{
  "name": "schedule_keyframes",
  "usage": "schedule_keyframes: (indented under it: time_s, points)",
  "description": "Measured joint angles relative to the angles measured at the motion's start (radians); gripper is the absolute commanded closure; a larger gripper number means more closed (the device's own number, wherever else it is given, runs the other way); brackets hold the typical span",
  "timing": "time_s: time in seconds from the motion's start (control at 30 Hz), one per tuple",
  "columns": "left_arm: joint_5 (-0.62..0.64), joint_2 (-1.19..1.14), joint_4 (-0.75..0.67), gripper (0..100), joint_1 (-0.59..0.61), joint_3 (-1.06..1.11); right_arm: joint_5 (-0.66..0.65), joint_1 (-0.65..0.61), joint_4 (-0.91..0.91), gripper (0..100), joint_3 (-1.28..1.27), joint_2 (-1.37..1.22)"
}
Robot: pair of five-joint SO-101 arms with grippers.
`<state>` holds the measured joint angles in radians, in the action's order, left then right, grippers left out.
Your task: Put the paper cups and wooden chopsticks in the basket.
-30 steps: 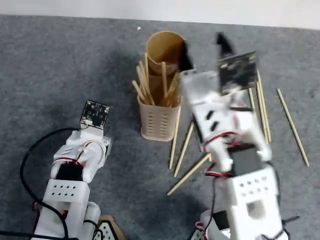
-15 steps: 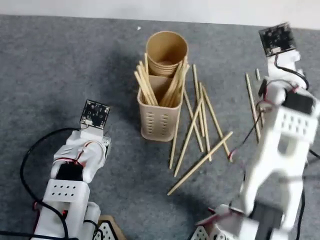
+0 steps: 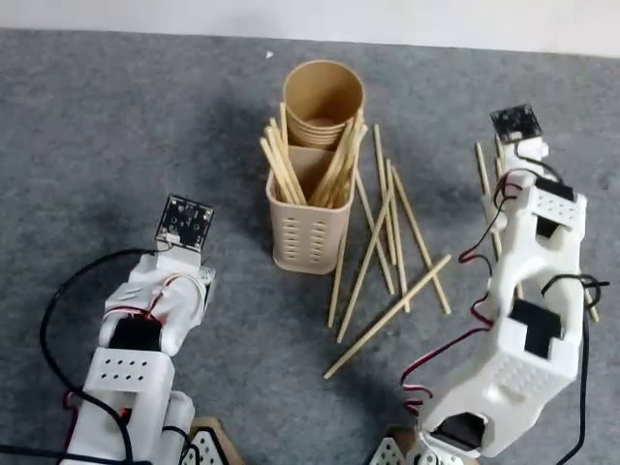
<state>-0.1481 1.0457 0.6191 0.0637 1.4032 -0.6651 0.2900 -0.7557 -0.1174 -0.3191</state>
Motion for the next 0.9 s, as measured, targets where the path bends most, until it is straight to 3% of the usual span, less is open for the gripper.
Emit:
schedule_keyframes:
  time_s: [0.23,0.4,0.7,0.9]
  points:
    - [0.0,0.0,0.0,85,0.0,0.0,-0.006,0.026,0.02,77.6,0.002,-0.124]
    - [0.0,0.0,0.0,85,0.0,0.0,-0.009,0.029,0.02,99.7,0.008,-0.147]
    - [0.0,0.0,0.0,85,0.0,0.0,0.002,0.034,0.023,99.3,0.025,-0.16]
    - [0.0,0.0,0.0,85,0.0,0.0,0.158,0.032,-0.12,99.3,0.149,-0.124]
